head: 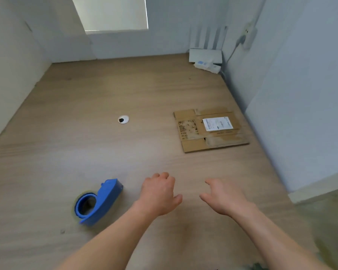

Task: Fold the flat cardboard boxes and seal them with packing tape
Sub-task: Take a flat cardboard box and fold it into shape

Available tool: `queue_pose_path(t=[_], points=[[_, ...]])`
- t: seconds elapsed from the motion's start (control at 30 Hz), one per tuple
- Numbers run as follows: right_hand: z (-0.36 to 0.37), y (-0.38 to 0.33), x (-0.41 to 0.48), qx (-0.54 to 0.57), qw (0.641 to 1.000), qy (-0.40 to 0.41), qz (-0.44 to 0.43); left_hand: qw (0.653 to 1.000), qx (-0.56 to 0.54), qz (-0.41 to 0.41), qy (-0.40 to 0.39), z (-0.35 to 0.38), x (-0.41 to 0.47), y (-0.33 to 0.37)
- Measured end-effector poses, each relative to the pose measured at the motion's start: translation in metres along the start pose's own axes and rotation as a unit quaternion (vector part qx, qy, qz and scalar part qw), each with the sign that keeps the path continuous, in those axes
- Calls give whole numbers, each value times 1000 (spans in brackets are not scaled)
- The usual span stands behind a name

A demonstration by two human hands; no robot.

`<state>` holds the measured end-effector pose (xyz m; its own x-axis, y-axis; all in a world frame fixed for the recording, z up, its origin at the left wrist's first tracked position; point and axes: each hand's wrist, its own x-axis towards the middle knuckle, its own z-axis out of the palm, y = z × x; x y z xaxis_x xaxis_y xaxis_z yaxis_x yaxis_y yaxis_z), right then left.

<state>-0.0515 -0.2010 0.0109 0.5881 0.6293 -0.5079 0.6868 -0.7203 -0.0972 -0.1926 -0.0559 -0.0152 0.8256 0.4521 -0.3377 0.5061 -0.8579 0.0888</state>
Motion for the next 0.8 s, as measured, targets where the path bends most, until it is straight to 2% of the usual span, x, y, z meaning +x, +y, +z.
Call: queue_pose_path(t=[0.2,0.33,0.47,0.6,0.8], points=[[-24,57,67,8,999,-16,-29,999,-6,-38,-32,-13,62,33],[-38,91,110,41,998,-39,-17,998,-11,-57,-26,-16,103,51],[-51,121,148,38,999,8,-38,996,-30,-81,-20,-20,141,65],[-58,149,187,47,999,24,-14,990,-84,-111,-32,-19,176,74],[-46,173,224,70,996,-17,51,967,-185,-167,-61,-1,208,75]])
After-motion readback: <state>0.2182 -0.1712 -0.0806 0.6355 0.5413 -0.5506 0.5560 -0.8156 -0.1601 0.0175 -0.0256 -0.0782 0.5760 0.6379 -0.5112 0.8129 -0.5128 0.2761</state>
